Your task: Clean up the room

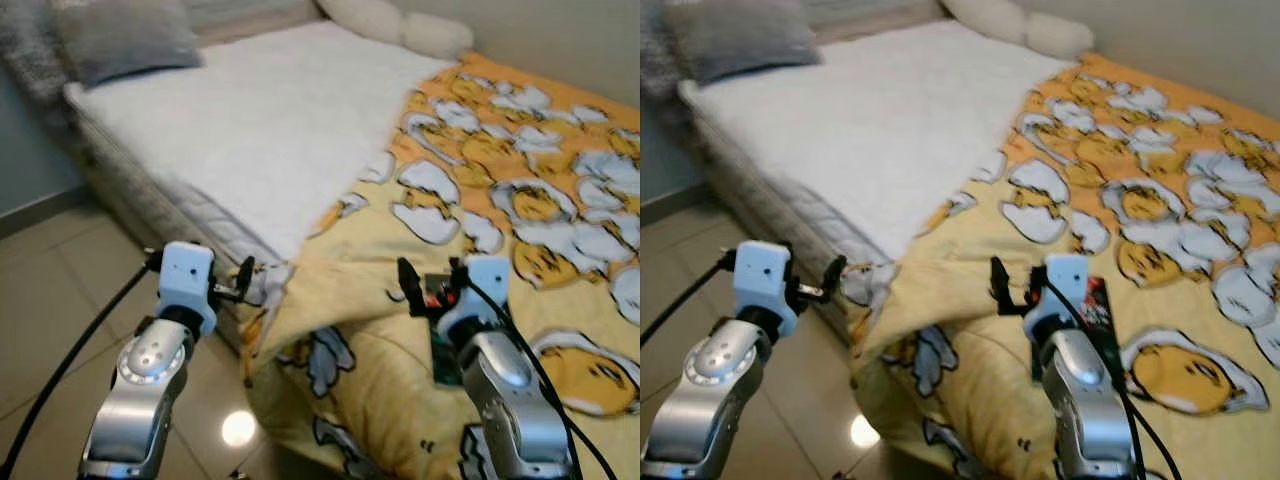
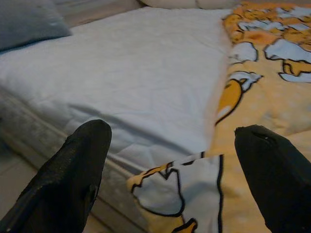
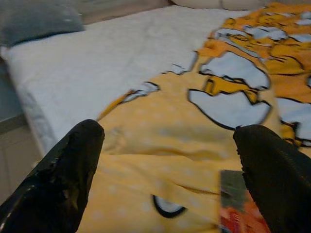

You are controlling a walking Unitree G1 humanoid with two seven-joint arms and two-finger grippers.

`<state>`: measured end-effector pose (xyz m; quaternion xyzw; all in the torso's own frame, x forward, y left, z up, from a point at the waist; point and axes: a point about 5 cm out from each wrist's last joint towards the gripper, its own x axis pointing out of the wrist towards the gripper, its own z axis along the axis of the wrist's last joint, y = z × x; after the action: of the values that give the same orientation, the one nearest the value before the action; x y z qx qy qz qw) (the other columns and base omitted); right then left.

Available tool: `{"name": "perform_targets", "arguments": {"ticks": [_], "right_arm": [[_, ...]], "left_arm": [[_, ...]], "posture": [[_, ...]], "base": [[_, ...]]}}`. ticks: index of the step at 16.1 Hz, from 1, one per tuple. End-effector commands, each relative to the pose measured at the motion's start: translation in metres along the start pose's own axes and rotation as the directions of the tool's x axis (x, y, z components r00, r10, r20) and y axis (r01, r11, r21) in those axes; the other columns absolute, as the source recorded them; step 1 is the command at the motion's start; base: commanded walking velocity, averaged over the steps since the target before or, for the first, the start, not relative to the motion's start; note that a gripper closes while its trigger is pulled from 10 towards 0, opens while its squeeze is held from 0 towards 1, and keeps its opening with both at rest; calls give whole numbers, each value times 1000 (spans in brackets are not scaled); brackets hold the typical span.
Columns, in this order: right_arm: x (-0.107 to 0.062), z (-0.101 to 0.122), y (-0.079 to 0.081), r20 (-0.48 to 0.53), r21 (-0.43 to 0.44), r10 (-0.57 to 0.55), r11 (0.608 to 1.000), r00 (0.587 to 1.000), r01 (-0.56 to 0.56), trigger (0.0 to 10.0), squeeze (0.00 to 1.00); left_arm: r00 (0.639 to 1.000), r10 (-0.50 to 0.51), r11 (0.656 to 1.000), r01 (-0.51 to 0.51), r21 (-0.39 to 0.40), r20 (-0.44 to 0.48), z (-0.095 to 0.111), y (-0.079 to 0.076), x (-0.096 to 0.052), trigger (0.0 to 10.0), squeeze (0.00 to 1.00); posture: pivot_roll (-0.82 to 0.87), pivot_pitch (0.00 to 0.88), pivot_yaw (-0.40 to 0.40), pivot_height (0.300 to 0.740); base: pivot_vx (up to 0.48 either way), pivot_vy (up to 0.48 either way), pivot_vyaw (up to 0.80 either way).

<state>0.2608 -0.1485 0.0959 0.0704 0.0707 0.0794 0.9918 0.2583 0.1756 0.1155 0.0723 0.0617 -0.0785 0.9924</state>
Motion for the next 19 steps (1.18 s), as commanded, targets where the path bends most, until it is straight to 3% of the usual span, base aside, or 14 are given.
{"name": "perform_targets", "arguments": {"ticks": [1,6,8,10,18,19], "right_arm": [[0,-2,-5,-20,13,-17,1000,1000,18,10000,1000],[2,0,-5,-18,23,-23,999,1000,23,10000,1000],[3,1,-4,-16,20,-28,999,999,28,10000,1000],[3,1,-5,-10,17,-30,999,1000,30,10000,1000],[5,9,-17,5,-23,-69,997,998,69,10000,1000],[6,9,-18,4,-27,-72,997,997,72,10000,675]], "left_arm": [[1000,-18,1000,18,0,15,3,-4,2,10000,1000],[1000,-12,1000,12,12,6,3,-4,4,10000,1000],[1000,-11,999,10,39,15,4,-3,5,10000,1000],[1000,-2,1000,1,17,13,4,-3,5,10000,1000],[1000,13,1000,-13,23,11,3,-10,6,10000,1000],[1000,21,1000,-22,19,11,4,-9,8,10000,1000]], "posture": [[-88,0,-48,740],[-90,0,-52,740],[-90,0,-52,740],[-92,0,-49,740],[-108,0,-47,740],[-108,0,-46,740]], "base": [[0,0,-800],[0,373,-800],[0,-240,-694],[0,-480,0],[0,0,0],[0,-442,0]]}}
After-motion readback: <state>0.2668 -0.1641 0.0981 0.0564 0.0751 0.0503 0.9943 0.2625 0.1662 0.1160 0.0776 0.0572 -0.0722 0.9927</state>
